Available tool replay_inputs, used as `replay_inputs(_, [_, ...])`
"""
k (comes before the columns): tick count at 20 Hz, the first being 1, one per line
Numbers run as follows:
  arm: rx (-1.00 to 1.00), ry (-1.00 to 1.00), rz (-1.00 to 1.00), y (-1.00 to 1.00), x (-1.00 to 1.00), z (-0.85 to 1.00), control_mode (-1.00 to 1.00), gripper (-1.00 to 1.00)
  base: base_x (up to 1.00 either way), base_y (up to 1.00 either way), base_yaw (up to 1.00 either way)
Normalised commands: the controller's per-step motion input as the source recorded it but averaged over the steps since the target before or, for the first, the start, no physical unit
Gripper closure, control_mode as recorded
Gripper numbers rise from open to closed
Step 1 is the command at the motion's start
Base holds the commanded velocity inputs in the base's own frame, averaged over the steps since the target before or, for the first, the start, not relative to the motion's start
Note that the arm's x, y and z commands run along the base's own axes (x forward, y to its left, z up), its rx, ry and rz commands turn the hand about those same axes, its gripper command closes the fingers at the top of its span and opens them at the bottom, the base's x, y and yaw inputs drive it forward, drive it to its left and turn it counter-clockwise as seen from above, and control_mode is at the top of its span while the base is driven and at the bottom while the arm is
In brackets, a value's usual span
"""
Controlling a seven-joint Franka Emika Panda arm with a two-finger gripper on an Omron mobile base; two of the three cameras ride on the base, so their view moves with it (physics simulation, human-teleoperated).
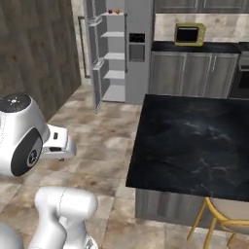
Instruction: Pick up the tangerine and peach from the fridge and place one fruit on each plate on the dining counter.
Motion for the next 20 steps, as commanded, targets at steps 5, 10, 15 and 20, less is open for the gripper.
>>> replay_inputs(5, [0.0,0.0,0.0,0.0,0.0,0.0,1.0,-1.0,0.76,1.0,-0.57])
replay_inputs(10, [0.0,0.0,0.0,0.0,0.0,0.0,1.0,-1.0,0.58,0.93,-0.66])
replay_inputs(15, [0.0,0.0,0.0,0.0,0.0,0.0,1.0,-1.0,0.83,1.0,-0.45])
replay_inputs(20, [0.0,0.0,0.0,0.0,0.0,0.0,1.0,-1.0,1.0,1.0,-0.06])
